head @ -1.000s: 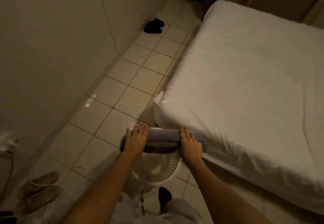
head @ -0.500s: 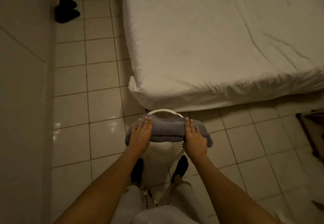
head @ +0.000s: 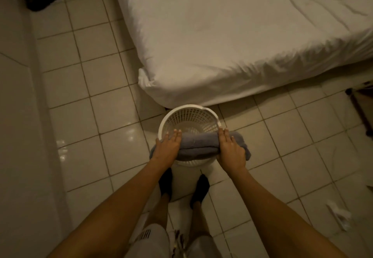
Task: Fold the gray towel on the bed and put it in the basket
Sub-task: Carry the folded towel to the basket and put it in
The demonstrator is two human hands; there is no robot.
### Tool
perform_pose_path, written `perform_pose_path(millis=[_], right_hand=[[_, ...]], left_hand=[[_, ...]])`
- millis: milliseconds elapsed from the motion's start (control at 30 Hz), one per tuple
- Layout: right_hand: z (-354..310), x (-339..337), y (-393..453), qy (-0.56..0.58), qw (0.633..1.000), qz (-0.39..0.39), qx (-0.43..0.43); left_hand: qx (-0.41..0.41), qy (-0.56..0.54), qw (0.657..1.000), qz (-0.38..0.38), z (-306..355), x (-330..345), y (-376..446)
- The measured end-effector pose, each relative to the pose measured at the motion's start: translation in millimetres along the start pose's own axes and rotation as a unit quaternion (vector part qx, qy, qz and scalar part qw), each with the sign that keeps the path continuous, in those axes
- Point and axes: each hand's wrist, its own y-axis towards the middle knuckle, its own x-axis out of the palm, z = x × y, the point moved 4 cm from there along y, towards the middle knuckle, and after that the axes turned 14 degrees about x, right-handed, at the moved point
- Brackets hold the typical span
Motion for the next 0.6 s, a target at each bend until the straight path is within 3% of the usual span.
perform_pose_path(millis=[233,467,600], right_hand=[[-10.1,47.9,37.0,0.087,0.996,0.014,-0.017],[-36.0,117.8,56.6,0.155,0.988,0.011,-0.002],[-38.0,147.7,56.3,0.181,0.983,-0.028,0.026]], left_hand=[[0.018,0.005,1.0,0.025,-29.3,36.6,43.1],[-0.03,-0.043,0.996,0.077,-64.4,81.4,74.4],[-0.049,-0.096,0.988,0.111,-64.0,102.2,85.7]])
